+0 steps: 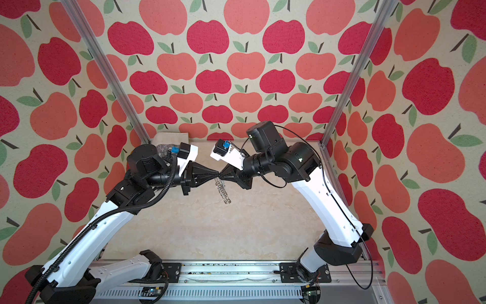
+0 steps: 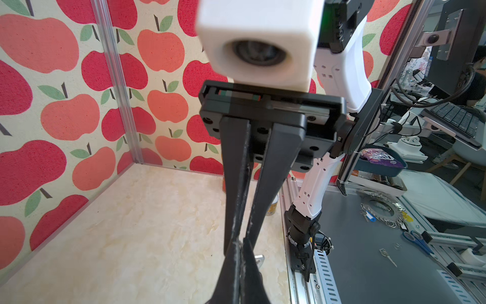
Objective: Attach keys to a key ring
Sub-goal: Insert the key into the keyring.
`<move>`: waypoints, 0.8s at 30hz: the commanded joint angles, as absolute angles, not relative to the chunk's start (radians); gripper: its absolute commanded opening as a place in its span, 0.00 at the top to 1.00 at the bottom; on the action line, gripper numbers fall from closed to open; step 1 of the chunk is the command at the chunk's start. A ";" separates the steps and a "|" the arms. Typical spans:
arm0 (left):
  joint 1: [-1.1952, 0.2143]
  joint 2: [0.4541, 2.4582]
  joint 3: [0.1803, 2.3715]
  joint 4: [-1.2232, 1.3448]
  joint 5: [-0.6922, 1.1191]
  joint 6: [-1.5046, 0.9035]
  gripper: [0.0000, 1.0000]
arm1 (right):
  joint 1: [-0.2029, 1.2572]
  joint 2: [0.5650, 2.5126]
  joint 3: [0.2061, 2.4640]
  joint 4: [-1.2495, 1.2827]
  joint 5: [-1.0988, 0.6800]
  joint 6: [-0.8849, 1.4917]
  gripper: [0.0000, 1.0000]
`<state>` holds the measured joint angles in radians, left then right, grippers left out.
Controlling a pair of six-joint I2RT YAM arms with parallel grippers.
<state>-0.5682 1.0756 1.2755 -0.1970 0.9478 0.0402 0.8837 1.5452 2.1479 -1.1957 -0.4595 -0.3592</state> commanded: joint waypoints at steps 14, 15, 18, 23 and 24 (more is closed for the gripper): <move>-0.531 1.009 1.187 0.182 0.985 -0.094 1.00 | 0.856 1.402 1.983 -0.967 -0.543 -0.286 0.69; -0.530 1.012 1.190 0.191 0.988 -0.099 1.00 | 0.856 1.401 1.979 -0.954 -0.549 -0.284 0.69; -0.530 1.020 1.186 0.223 0.996 -0.115 1.00 | 0.856 1.390 1.963 -0.912 -0.552 -0.282 0.69; -0.530 1.026 1.177 0.269 1.006 -0.135 1.00 | 0.851 1.364 1.927 -0.840 -0.550 -0.279 0.70; -0.530 1.027 1.177 0.276 1.006 -0.136 1.00 | 0.850 1.363 1.928 -0.836 -0.560 -0.275 0.71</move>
